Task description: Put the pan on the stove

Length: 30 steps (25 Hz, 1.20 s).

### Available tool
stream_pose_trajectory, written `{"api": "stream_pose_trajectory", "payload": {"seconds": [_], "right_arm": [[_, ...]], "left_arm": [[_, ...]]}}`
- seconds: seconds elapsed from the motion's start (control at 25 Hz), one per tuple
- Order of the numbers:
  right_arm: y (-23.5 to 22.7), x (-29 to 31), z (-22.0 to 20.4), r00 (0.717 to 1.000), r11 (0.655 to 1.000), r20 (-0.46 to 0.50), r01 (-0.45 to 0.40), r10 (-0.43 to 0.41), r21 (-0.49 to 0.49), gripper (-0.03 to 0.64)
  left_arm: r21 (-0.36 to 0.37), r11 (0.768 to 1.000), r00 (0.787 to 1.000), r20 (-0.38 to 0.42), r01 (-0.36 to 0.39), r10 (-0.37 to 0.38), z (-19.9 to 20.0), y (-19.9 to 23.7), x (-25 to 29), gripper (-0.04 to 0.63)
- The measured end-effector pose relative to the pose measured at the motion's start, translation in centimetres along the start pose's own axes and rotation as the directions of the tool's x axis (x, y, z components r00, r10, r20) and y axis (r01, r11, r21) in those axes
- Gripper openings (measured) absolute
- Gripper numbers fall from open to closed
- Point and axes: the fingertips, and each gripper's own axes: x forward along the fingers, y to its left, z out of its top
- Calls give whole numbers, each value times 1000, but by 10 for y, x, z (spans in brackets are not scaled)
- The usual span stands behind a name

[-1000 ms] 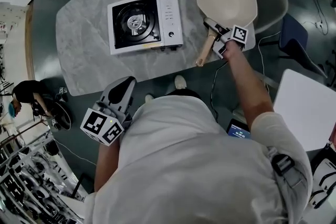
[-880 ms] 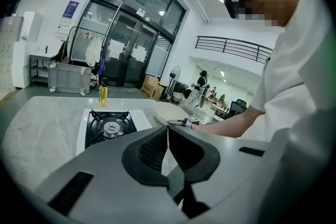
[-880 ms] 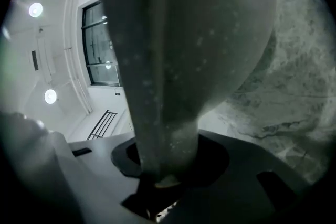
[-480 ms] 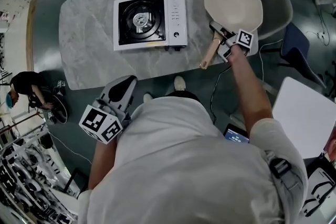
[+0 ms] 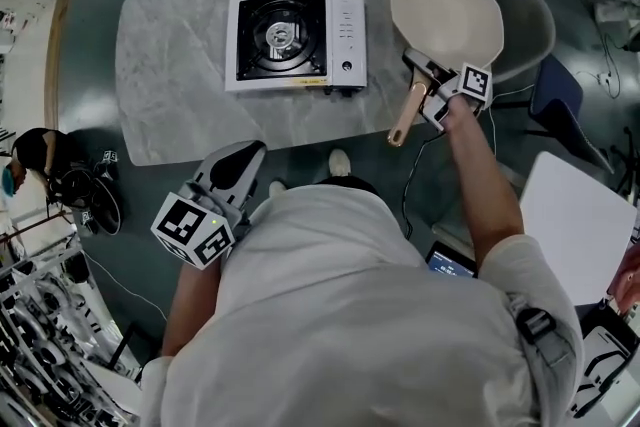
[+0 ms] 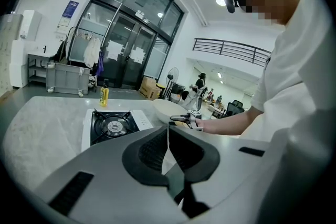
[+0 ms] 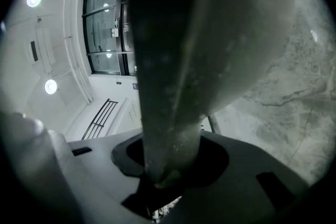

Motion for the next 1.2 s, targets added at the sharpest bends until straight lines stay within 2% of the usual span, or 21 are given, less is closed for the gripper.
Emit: {"api": "stream_pose_trajectory", "payload": {"seconds": [0.6, 1.2], "right_arm": [[87, 52, -75, 992, 998, -121, -32, 25, -52, 144], [119, 143, -180, 966, 996, -255, -67, 49, -61, 146]], "left_arm": [[-33, 999, 997, 78, 5, -2, -22, 24, -65, 21], [-51, 998, 988, 146, -38, 45, -48, 56, -151, 21]]}}
